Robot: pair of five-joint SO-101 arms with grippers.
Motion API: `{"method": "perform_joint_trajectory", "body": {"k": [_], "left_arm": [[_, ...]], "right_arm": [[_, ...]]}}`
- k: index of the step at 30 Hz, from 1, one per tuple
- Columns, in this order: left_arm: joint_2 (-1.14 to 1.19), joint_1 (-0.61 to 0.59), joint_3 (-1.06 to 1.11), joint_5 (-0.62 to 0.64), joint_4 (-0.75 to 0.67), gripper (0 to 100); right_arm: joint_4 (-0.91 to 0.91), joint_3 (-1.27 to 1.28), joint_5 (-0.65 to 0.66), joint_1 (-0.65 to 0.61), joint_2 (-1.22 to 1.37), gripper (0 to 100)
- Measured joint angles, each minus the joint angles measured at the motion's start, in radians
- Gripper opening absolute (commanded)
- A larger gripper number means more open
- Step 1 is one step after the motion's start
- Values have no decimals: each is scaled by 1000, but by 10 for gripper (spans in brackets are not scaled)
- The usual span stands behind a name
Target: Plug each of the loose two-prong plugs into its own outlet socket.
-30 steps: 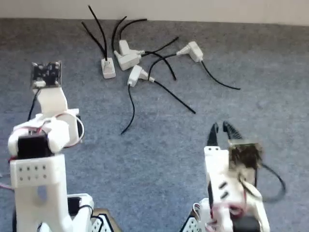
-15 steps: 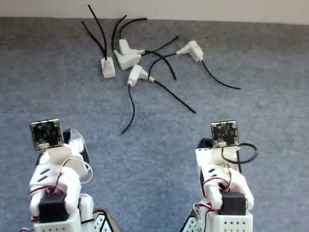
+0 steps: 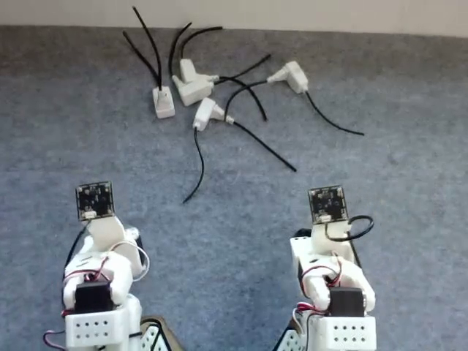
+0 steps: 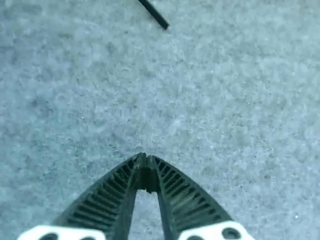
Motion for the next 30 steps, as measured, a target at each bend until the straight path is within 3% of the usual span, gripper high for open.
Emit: {"method": "perform_joint_trajectory", "body": {"k": [5,12,30], "left_arm": [[2,0,21,0,6,6],[0,6,23,0,143,6],[0,9,23,0,146,6]], "right_arm": [[0,2,0,0,0,9],[49,2,0,0,0,9],[132,2,2,0,-3,9]]}}
